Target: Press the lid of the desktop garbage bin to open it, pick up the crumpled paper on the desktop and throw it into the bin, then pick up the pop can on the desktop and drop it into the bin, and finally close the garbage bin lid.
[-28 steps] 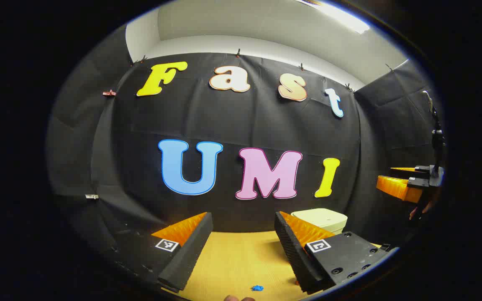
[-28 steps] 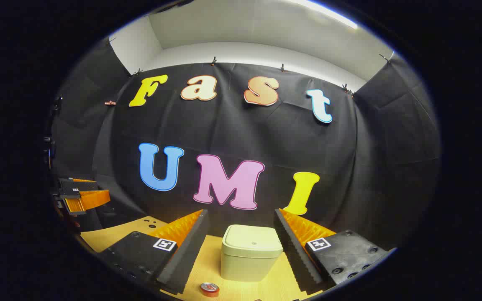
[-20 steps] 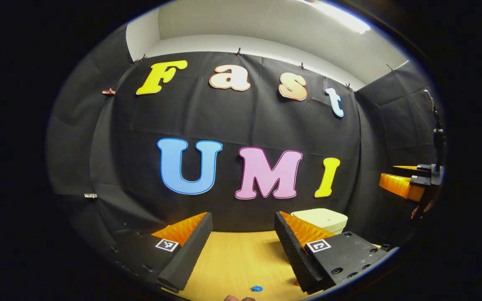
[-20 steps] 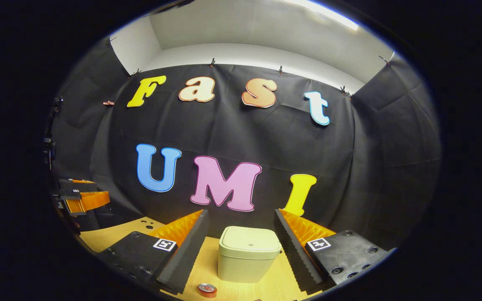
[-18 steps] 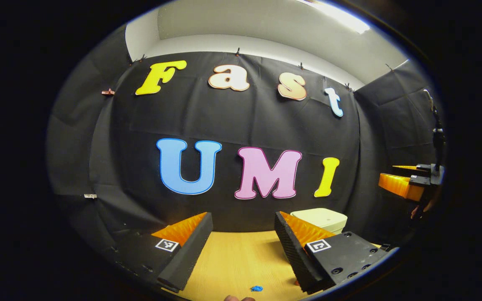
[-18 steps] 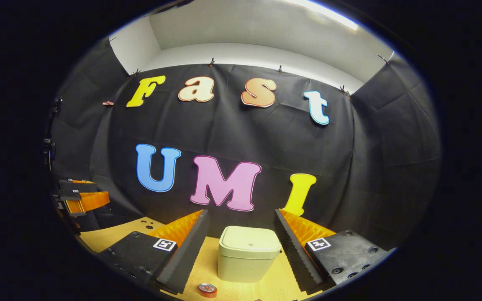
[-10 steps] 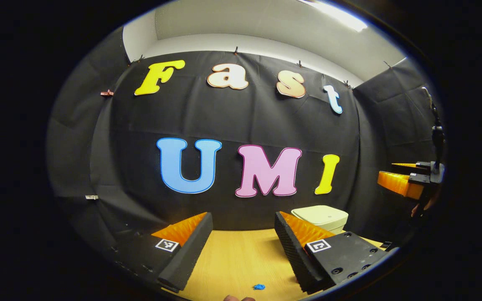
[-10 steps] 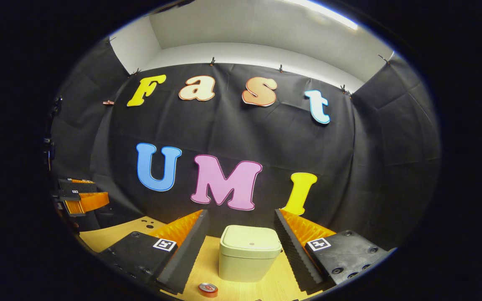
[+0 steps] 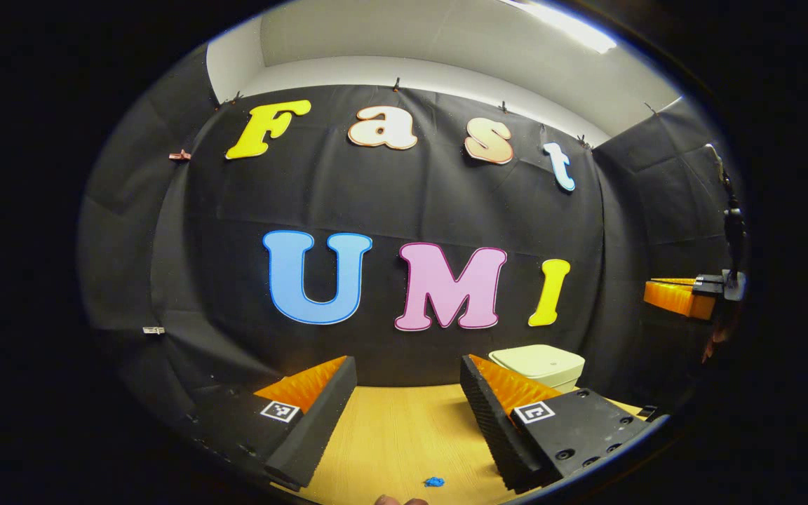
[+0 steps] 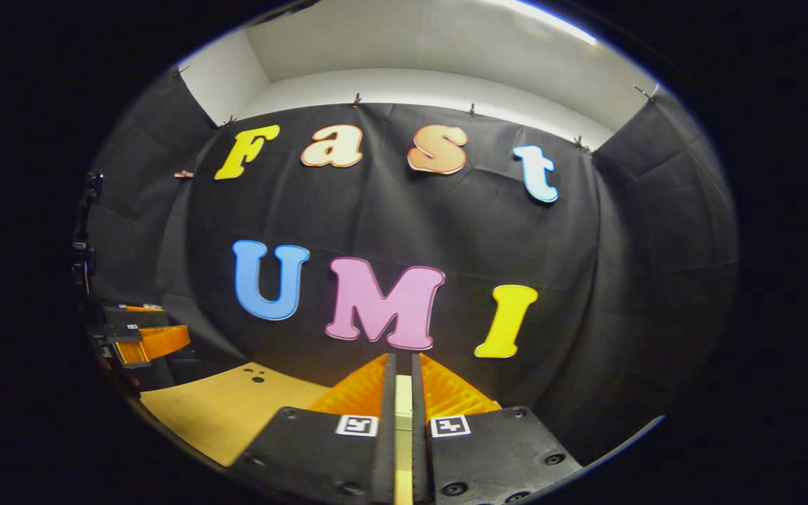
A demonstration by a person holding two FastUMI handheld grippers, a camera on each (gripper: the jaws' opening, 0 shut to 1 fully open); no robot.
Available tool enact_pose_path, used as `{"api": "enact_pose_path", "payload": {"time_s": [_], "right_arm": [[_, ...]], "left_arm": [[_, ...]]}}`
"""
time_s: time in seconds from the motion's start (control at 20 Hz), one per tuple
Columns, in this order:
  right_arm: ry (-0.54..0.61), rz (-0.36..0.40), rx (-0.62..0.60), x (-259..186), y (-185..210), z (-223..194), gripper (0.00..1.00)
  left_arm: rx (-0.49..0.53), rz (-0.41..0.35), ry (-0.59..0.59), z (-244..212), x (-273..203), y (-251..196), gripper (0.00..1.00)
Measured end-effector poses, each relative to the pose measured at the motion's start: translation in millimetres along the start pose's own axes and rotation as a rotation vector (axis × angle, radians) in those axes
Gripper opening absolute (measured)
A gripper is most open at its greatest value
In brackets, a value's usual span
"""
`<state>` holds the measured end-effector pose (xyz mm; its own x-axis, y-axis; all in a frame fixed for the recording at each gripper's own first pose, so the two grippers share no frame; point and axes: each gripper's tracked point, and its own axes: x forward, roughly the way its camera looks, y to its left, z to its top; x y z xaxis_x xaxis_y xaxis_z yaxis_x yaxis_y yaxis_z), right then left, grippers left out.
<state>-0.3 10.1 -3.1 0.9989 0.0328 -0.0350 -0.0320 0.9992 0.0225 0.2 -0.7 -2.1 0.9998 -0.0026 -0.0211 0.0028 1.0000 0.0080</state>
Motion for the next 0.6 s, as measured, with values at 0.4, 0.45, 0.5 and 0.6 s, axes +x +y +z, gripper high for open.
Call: {"api": "enact_pose_path", "payload": {"time_s": [0.4, 0.45, 0.5, 0.6], "right_arm": [[0.249, -0.004, -0.004, 64.6, -35.7, -33.5, 0.05], [0.298, 0.011, 0.01, 78.5, -38.6, -39.4, 0.05], [0.357, 0.028, 0.025, 91.9, -40.4, -50.1, 0.05], [0.471, 0.078, 0.082, 112.3, -41.6, -74.7, 0.05]], "left_arm": [[-0.007, 0.002, 0.007, -0.9, -0.1, 0.5, 0.95], [-0.008, 0.003, 0.008, -0.4, -0.2, 0.8, 0.95], [-0.008, 0.005, 0.009, -1.1, 0.0, 0.6, 0.95], [-0.009, 0.01, 0.008, -0.8, 0.2, 0.8, 0.95]]}}
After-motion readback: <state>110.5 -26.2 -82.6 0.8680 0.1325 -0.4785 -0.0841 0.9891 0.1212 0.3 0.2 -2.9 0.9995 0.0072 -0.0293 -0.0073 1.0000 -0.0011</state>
